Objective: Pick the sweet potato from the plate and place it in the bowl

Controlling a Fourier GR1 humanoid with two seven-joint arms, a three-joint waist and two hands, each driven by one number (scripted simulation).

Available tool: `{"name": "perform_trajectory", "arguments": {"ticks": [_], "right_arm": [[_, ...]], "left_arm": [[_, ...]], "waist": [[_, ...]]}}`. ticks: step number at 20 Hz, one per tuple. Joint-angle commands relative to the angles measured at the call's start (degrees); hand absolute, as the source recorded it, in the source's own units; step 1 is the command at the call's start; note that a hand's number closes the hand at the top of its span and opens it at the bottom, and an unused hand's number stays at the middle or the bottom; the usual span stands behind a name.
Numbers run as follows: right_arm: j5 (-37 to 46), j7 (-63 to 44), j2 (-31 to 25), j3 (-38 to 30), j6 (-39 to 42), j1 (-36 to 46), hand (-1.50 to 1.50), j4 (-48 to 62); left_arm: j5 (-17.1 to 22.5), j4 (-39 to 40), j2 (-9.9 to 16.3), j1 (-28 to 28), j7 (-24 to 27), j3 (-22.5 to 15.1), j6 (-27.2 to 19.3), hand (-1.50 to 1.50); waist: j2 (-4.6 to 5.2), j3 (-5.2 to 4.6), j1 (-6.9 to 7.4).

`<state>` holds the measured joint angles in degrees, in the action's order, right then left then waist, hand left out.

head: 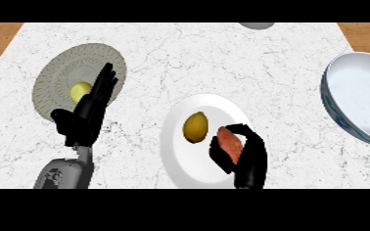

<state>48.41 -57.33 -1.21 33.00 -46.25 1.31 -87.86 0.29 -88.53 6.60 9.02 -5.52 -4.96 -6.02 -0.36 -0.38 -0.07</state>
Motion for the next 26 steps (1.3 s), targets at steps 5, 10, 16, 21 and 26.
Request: {"name": "perform_trajectory", "arguments": {"ticks": [5,10,16,21,26], "right_arm": [[-7.34,4.19,-0.73,-4.6,6.7,11.47,1.5,1.59],[-14.84,13.23,-3.41,-9.5,9.22,20.69,1.5,7.21],[-8.79,15.54,-10.0,-10.51,8.91,20.45,1.5,-6.07],[5.23,7.48,-10.73,-11.54,13.72,25.81,1.5,-9.51],[14.4,-5.8,-7.39,-14.39,28.36,38.22,1.5,-11.6]], "left_arm": [[-1.04,-3.25,0.19,-1.92,-1.88,-0.29,0.7,0.0],[-2.34,3.01,-2.06,-1.23,4.5,-0.27,-0.24,0.0],[0.6,-2.46,0.76,-1.39,-0.59,2.0,2.14,0.0],[-1.25,-0.42,-0.72,-1.08,-0.23,1.1,0.57,0.0],[-1.89,1.91,-1.88,1.57,-0.65,0.96,-0.08,0.0]], "waist": [[0.34,0.39,0.54],[0.52,0.39,0.61],[0.08,0.37,0.17],[0.04,0.32,-0.29],[0.15,0.3,-0.17]]}}
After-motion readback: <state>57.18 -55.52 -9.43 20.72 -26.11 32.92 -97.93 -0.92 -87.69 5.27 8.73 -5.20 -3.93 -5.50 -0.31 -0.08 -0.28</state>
